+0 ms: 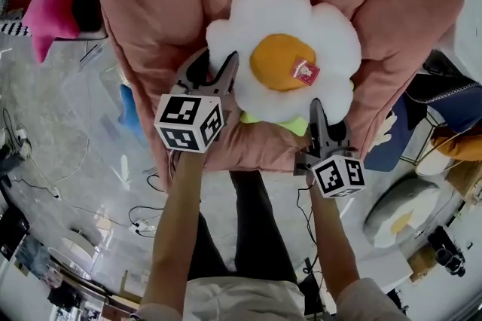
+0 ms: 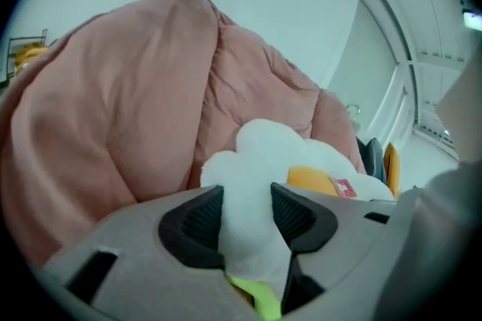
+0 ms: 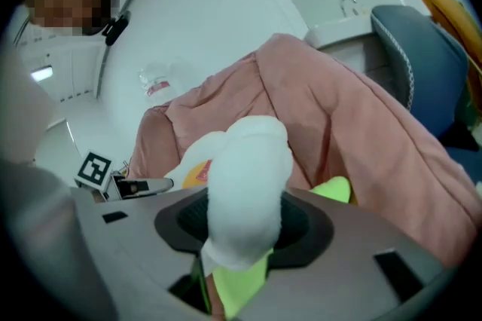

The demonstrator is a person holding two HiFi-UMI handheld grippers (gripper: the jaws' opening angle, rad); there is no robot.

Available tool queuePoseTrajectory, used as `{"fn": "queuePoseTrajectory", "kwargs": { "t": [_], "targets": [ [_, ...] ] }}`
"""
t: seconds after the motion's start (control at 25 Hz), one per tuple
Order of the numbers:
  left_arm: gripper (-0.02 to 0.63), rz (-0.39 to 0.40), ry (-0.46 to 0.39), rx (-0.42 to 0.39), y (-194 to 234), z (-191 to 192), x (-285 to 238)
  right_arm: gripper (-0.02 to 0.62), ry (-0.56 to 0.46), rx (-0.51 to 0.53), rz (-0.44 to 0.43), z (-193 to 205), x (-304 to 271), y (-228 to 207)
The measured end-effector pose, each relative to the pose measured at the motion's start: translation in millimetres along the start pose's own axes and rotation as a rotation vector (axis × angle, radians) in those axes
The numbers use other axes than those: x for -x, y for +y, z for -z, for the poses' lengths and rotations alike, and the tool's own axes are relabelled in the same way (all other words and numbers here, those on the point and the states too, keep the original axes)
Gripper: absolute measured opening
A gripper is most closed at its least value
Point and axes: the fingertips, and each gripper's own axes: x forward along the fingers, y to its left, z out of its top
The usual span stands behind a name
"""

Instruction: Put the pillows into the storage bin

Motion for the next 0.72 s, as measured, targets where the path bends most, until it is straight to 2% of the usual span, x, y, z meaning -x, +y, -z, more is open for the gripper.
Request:
{"fn": "queuePoseTrajectory", "kwargs": {
  "t": [0.12, 0.4, 0.56, 0.72],
  "targets": [
    [0.166, -0.011, -0.058, -0.007, 1, -15, 22, 0.181, -0.031, 0.063, 0.003, -6, 3, 20],
    [0.137, -0.037, -0.202, -0.012, 15, -58, 94, 0.183, -0.109, 0.089, -0.109, -31, 17, 87],
    [0.13, -0.055, -0.279, -0.017, 39, -76, 155, 0.183, -0.136, 0.111, -0.166, -30, 30, 147],
    [0.126, -0.084, -0.305, -0.006, 73, -77, 218, 0.186, -0.117, 0.13, -0.22, -12, 45, 208]
  ]
}}
